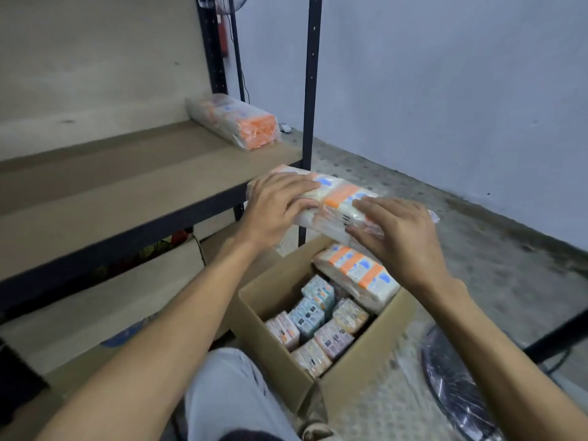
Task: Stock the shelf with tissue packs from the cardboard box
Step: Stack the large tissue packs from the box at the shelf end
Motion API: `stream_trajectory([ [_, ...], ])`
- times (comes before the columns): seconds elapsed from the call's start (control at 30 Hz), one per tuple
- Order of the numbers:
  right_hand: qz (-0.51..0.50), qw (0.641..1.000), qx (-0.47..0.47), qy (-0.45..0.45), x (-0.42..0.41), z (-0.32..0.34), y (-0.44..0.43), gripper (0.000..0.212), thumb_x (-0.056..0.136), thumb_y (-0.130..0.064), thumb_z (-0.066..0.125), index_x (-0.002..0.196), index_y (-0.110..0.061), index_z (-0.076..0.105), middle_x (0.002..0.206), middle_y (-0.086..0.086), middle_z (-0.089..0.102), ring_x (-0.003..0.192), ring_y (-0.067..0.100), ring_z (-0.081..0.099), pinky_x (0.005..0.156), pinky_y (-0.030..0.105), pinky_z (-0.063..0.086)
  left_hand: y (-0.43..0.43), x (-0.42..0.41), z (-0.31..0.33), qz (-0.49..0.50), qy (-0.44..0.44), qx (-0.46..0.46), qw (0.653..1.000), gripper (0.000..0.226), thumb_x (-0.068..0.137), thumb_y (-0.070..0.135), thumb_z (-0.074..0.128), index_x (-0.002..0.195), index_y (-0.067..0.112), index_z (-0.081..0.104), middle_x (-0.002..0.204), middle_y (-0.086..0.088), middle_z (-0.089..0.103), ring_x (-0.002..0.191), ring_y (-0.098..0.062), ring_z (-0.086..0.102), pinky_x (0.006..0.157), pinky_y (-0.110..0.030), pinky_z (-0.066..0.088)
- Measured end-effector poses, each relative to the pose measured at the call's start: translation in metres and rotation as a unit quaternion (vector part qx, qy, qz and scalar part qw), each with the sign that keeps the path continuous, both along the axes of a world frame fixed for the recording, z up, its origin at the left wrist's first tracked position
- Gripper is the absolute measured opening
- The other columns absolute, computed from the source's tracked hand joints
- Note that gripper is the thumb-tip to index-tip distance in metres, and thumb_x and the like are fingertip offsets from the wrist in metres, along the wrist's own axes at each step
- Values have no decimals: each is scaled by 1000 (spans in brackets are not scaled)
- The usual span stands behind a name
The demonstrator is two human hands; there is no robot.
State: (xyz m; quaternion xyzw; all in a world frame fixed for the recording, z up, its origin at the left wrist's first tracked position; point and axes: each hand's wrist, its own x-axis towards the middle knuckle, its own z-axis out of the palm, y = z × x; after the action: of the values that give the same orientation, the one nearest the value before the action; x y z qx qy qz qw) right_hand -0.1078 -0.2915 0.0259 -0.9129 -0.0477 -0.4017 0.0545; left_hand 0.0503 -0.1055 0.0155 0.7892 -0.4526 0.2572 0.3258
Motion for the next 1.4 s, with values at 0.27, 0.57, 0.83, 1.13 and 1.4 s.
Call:
stream_trajectory([
  [0.27, 42, 997, 8, -60, 41, 45, 49, 35, 83, -39, 69, 110, -17, 68, 111, 3, 71, 102, 26, 66, 82, 42, 50, 60, 25, 62, 37, -55, 11, 998, 38, 92, 44, 52, 119, 24, 67, 125, 7, 65, 120, -14, 55, 107, -43, 35],
  [0.57, 77, 997, -11, -16, 127, 45, 125, 30, 84, -38, 65, 106, -18, 68, 101, 0, 73, 92, 25, 66, 74, 39, 48, 147, 74, 60, 105, 5, 37, 994, 39, 94, 39, 46, 124, 22, 63, 128, 4, 63, 125, -14, 50, 113, -35, 29],
  [0.83, 68, 997, 11, -26, 177, 26, 166, 23, 77, -31, 71, 98, -20, 70, 95, 0, 71, 91, 25, 64, 80, 40, 46, 184, 117, 37, 162, 49, 79, 982, 46, 93, 51, 39, 130, 30, 56, 137, 7, 55, 139, -12, 33, 116, -35, 20],
  [1.13, 21, 997, 55, 53, 214, 26, 211, 33, 76, -33, 70, 105, -19, 68, 110, 5, 67, 104, 30, 57, 92, 45, 37, 192, 116, 23, 339, 134, 47, 930, 61, 94, 44, 48, 149, 28, 27, 159, 2, 19, 147, -19, 13, 118, -49, 14],
  [1.4, 162, 975, 141, 60, 203, 50, 176, 59, 75, -60, 59, 123, -26, 60, 136, 0, 54, 132, 23, 41, 108, 47, 33, 204, 91, 14, 403, 242, 151, 870, 61, 97, 46, 40, 149, 17, 27, 159, -5, 19, 148, -22, 11, 120, -45, 8],
])
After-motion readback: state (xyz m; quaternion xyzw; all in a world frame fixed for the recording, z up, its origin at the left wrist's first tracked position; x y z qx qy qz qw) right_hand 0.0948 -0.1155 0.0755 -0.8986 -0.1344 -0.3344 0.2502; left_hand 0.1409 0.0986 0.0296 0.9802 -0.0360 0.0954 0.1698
